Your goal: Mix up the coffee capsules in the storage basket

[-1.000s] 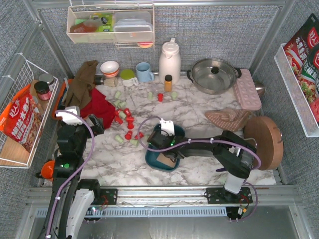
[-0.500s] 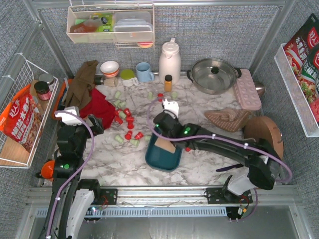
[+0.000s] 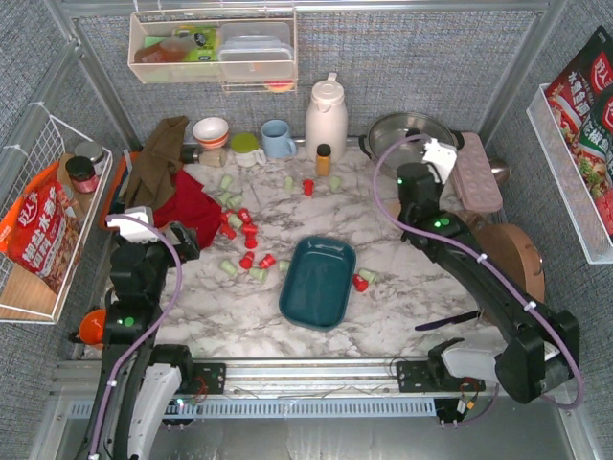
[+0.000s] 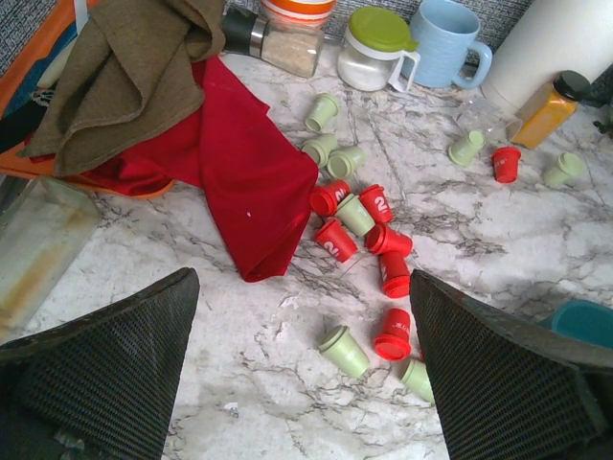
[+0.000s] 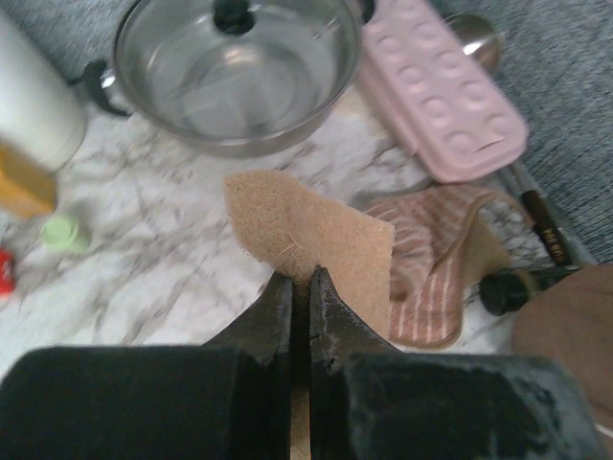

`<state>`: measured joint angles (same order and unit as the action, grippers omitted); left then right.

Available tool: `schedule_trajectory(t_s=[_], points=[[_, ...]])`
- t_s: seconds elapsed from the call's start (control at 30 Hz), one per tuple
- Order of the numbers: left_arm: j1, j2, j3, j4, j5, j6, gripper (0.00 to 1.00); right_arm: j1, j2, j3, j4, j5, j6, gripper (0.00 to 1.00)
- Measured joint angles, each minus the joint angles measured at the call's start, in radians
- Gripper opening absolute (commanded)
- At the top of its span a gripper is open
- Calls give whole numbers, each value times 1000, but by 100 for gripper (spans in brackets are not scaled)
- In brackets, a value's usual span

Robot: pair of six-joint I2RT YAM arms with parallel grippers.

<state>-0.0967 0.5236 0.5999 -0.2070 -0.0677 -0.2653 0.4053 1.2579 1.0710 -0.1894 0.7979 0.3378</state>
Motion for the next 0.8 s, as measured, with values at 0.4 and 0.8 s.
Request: schedule_trajectory(t_s=[0.4, 0.8], points=[[0, 10, -8, 27, 18, 4, 99, -304, 127, -38, 230, -48, -59, 0], [0, 30, -9, 28, 18, 7, 99, -415, 357, 24, 256, -219, -57, 62]])
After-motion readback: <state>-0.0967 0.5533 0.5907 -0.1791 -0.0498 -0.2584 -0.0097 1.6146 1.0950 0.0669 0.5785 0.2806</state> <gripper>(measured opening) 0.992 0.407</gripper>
